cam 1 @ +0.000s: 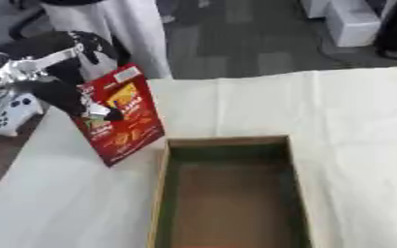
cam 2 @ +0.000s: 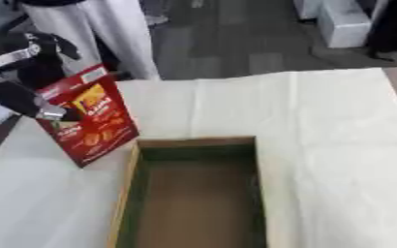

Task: Pick up objects on the table and place them in the box.

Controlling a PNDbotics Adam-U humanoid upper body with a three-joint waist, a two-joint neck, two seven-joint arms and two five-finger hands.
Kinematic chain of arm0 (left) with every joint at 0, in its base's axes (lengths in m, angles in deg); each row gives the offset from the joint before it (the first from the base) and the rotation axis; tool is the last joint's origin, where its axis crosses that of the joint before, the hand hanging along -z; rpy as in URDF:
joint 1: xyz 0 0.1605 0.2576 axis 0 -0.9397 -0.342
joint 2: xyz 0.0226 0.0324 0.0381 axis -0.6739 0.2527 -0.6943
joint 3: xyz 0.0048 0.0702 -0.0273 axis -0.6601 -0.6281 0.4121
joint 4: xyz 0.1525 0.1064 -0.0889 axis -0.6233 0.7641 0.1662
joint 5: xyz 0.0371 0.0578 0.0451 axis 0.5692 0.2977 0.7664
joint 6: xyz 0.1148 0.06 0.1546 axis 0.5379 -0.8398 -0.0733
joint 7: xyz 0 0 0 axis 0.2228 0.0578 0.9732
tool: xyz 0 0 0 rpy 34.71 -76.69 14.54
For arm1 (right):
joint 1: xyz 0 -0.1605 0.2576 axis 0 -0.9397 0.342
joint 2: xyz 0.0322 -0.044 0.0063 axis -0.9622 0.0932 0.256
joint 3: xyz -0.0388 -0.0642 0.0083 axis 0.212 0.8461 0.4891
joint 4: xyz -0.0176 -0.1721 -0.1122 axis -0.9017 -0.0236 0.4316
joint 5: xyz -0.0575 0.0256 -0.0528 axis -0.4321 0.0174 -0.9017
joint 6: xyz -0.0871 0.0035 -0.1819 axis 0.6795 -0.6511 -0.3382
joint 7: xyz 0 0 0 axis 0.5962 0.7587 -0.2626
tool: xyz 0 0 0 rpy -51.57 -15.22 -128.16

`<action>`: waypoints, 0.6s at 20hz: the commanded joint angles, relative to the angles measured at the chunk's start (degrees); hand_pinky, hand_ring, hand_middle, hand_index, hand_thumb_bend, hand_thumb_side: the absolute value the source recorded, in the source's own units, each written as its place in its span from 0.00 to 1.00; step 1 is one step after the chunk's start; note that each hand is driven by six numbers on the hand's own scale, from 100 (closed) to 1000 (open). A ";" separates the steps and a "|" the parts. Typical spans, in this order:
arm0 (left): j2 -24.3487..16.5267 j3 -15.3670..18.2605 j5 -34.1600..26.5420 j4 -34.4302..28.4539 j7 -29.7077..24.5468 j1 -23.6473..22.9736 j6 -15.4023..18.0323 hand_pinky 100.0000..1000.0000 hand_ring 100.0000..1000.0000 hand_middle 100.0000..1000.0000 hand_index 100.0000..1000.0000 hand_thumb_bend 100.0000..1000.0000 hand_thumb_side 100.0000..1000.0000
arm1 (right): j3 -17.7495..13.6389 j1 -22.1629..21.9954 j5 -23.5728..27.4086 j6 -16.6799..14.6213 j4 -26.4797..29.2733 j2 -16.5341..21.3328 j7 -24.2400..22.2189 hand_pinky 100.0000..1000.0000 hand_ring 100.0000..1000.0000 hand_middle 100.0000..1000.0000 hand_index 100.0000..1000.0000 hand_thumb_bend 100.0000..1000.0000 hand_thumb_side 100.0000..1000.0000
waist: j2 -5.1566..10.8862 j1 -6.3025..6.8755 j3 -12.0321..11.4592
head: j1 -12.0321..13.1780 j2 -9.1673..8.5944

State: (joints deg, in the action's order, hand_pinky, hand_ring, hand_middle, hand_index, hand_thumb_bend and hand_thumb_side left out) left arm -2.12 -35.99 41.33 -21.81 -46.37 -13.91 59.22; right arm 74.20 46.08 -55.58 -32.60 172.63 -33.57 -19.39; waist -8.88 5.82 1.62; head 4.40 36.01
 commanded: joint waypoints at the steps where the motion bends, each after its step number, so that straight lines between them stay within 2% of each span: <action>1: -1.31 0.14 0.51 0.02 -0.97 0.47 0.59 0.62 0.74 0.86 0.86 0.81 0.53 | -0.28 0.51 0.28 -0.05 0.77 1.46 -0.22 0.48 0.69 0.77 0.75 0.00 0.64 | 0.61 -0.17 0.04 | 0.31 0.07; 12: -0.62 0.02 0.74 0.25 -2.11 0.33 1.43 0.62 0.74 0.86 0.85 0.77 0.57 | -0.33 0.57 0.41 -0.16 0.77 1.55 -0.41 0.48 0.69 0.77 0.75 0.00 0.64 | 0.12 -0.21 0.14 | 0.29 0.37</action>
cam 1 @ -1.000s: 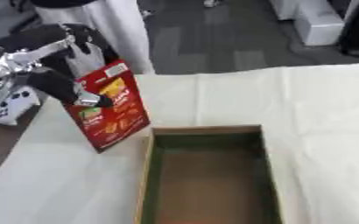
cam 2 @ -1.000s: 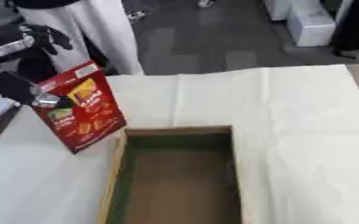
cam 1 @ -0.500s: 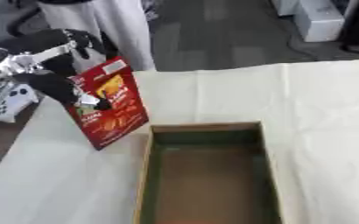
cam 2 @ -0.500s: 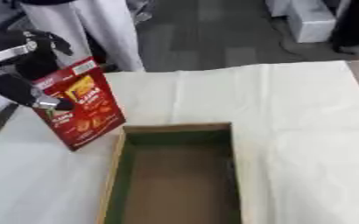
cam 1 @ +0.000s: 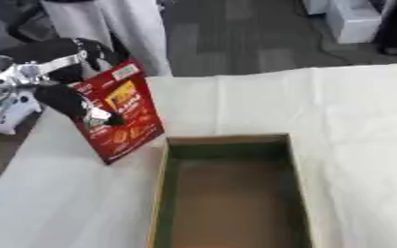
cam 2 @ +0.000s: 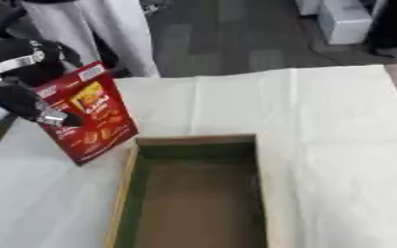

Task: Pick up objects on the table and place them in the box.

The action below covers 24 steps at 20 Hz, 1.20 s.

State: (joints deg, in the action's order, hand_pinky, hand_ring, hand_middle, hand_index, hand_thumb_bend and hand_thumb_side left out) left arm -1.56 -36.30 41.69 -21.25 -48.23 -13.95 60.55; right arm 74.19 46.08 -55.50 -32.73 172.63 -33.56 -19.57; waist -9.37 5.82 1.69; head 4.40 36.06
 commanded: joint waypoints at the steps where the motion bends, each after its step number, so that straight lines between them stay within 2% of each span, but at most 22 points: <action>1: -1.12 0.32 0.40 -0.29 -0.28 0.37 0.13 0.62 0.74 0.86 0.85 0.77 0.57 | -0.33 0.57 0.33 -0.03 0.77 1.56 -0.25 0.48 0.69 0.77 0.75 0.00 0.64 | 0.56 -0.19 0.08 | 0.29 0.34; 8: -1.12 0.34 0.90 -0.25 -0.13 0.79 0.23 0.62 0.74 0.86 0.85 0.76 0.57 | -0.34 0.55 0.47 -0.04 0.77 1.65 -0.38 0.48 0.70 0.77 0.75 0.00 0.64 | 0.33 -0.05 0.15 | 0.15 0.36; 17: -1.20 2.22 3.60 -0.73 0.26 3.19 -0.14 0.62 0.74 0.85 0.86 0.77 0.55 | -0.27 0.33 0.70 0.13 0.77 1.79 -0.76 0.48 0.70 0.77 0.75 0.00 0.64 | 0.56 0.54 -0.17 | -0.27 0.46; 20: -0.71 2.58 4.17 0.15 -0.08 3.87 -0.26 0.62 0.74 0.85 0.86 0.79 0.55 | -0.26 0.32 0.74 0.20 0.77 1.75 -0.84 0.48 0.70 0.77 0.75 0.00 0.63 | 0.70 0.71 -0.20 | -0.37 0.44; 24: 1.14 2.38 4.78 2.48 -0.85 5.46 -0.16 0.62 0.75 0.86 0.86 0.75 0.56 | -0.23 0.28 0.81 0.26 0.77 1.65 -0.90 0.48 0.70 0.77 0.75 0.00 0.64 | 0.91 0.88 -0.25 | -0.36 0.52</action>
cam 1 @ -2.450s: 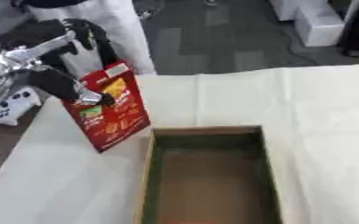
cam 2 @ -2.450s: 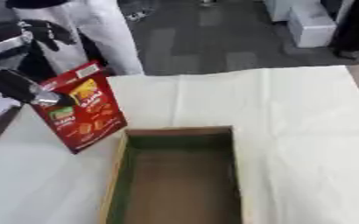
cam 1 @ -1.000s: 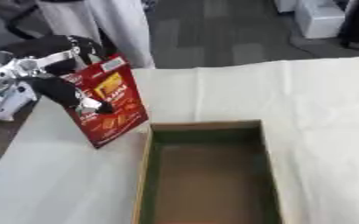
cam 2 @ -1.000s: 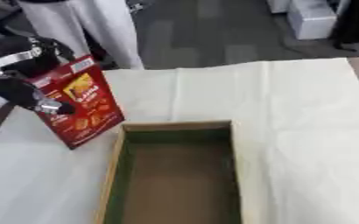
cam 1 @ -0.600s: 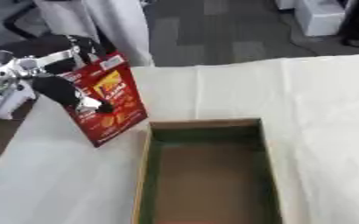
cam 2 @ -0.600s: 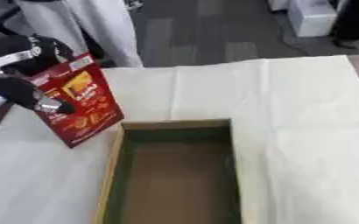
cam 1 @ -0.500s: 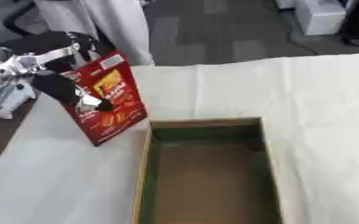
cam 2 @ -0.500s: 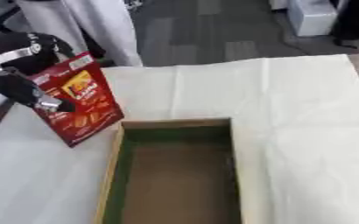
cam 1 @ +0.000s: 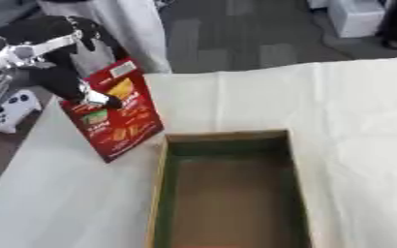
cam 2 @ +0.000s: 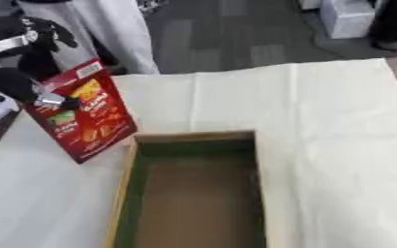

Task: Pick up objects on the table and place them in the box.

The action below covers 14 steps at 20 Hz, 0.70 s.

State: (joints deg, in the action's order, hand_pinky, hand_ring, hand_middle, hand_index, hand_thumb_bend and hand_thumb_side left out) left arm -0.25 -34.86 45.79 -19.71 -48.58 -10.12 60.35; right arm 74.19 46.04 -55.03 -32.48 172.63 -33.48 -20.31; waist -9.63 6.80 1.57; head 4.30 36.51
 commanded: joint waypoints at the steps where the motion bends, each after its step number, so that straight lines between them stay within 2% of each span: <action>1: 0.32 0.87 0.90 1.64 -0.64 2.04 0.10 0.62 0.75 0.86 0.86 0.74 0.56 | -0.22 0.31 0.36 0.02 0.77 1.55 -0.18 0.48 0.70 0.77 0.75 0.00 0.64 | 1.20 -0.06 -0.11 | -0.27 0.05; 14: 4.31 0.84 3.48 9.85 -1.60 5.05 0.70 0.62 0.74 0.86 0.85 0.72 0.59 | -0.37 0.33 0.47 0.03 0.77 1.48 -0.24 0.48 0.70 0.77 0.76 0.00 0.64 | 0.95 0.03 0.49 | -0.73 0.18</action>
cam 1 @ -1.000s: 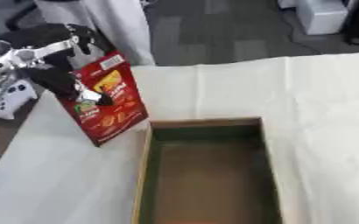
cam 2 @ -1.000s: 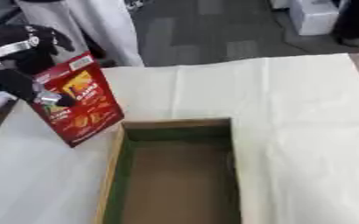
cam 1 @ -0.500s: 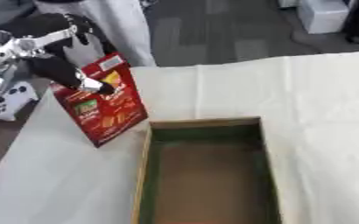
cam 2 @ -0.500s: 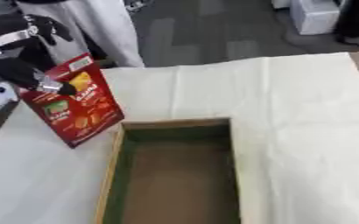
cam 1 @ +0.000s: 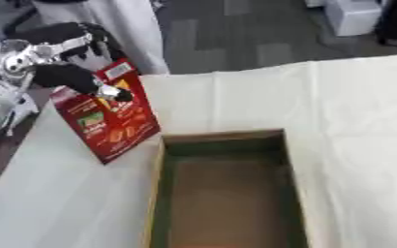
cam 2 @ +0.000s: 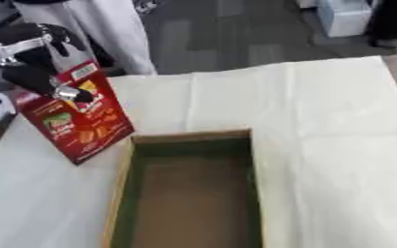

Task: Pick up objects on the table and place them in the box.

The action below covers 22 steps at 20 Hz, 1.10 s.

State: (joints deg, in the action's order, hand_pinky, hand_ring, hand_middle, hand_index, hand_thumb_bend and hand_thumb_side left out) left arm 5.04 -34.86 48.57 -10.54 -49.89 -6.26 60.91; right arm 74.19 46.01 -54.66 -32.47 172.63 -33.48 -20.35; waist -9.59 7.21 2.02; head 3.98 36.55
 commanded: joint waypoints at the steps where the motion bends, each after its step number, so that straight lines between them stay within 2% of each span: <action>1: -1.02 0.82 0.86 1.11 -0.35 1.19 0.20 0.62 0.74 0.86 0.85 0.72 0.59 | -0.37 0.37 0.09 0.01 0.77 1.50 -0.20 0.48 0.70 0.77 0.76 0.00 0.64 | 0.88 -0.41 0.05 | -0.41 0.15; 9: -2.16 0.96 1.71 2.84 -0.62 0.63 0.65 0.62 0.74 0.86 0.85 0.72 0.58 | -0.41 0.37 0.03 -0.03 0.77 1.57 -0.21 0.48 0.70 0.77 0.76 0.00 0.65 | 0.67 -0.56 -0.10 | -0.39 0.23; 22: -2.03 1.35 1.84 6.94 -1.46 0.21 0.37 0.62 0.74 0.86 0.85 0.71 0.62 | -0.43 0.43 0.16 -0.08 0.77 1.53 -0.23 0.48 0.70 0.77 0.76 0.00 0.65 | 0.67 -0.70 -0.08 | -0.53 0.17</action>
State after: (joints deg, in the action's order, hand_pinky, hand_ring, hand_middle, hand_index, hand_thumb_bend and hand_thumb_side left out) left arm 4.94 -34.49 49.97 -3.64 -51.14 -6.79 61.27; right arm 74.17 46.01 -54.63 -32.49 172.63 -33.48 -20.36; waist -9.62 6.88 2.00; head 3.96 36.56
